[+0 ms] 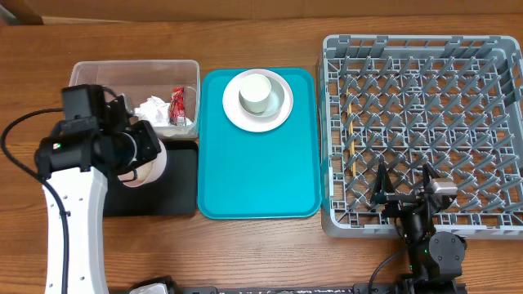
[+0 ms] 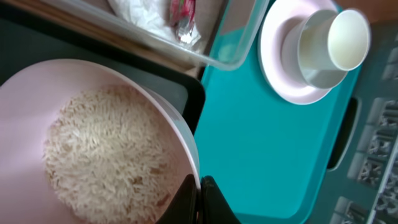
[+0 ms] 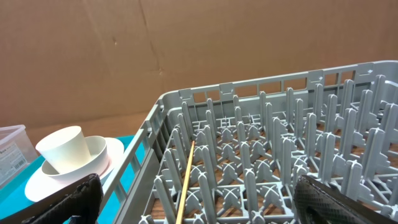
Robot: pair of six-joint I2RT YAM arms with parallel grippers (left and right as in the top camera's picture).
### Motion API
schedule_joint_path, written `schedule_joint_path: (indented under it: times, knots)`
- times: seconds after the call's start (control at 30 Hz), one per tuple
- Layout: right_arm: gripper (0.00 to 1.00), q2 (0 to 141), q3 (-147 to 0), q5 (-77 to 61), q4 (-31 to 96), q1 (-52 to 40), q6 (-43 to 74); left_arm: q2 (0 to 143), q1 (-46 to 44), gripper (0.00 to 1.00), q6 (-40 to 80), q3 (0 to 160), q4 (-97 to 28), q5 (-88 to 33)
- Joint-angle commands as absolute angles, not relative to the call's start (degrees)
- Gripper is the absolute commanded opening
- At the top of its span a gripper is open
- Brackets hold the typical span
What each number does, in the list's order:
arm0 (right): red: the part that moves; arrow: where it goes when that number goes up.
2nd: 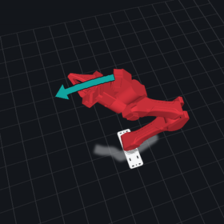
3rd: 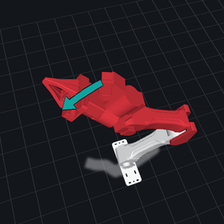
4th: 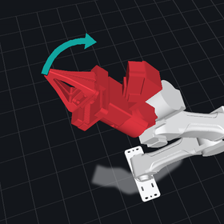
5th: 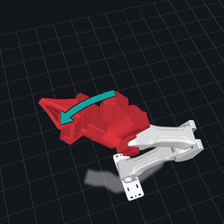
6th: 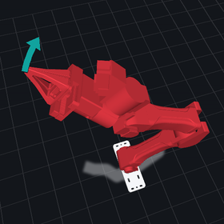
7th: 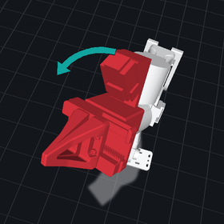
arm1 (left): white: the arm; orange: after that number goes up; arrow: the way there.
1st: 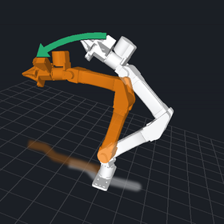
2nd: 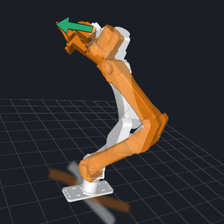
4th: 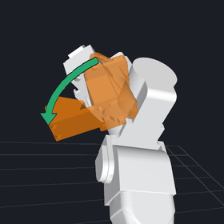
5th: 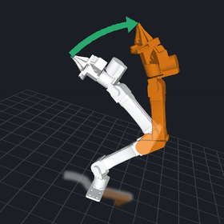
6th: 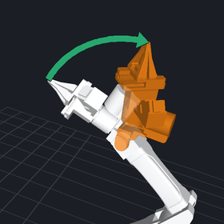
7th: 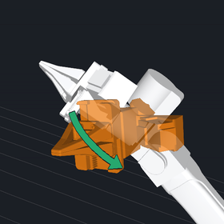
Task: Sort waste into correct bins and load items into the dishwasher
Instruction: 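Lift the bowl over the black tray and tip the rice out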
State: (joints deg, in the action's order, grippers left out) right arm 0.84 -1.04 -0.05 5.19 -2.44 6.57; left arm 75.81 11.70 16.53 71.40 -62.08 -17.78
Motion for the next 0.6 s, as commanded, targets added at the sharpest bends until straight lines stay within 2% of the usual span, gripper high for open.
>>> schedule_joint_path:
  times: [0.0, 0.37, 0.57]
  knots:
    - [1.00, 0.16, -0.45, -0.32, 4.84, -2.50, 6.39, 75.64, 14.66, 0.04, 11.94, 68.51, -60.80, -25.98]
    - [1.00, 0.16, -0.45, -0.32, 4.84, -2.50, 6.39, 75.64, 29.06, 0.04, -0.30, 54.70, -50.57, -55.18]
    - [1.00, 0.16, -0.45, -0.32, 4.84, -2.50, 6.39, 75.64, 37.56, 0.04, -1.17, 48.51, -45.17, -61.36]
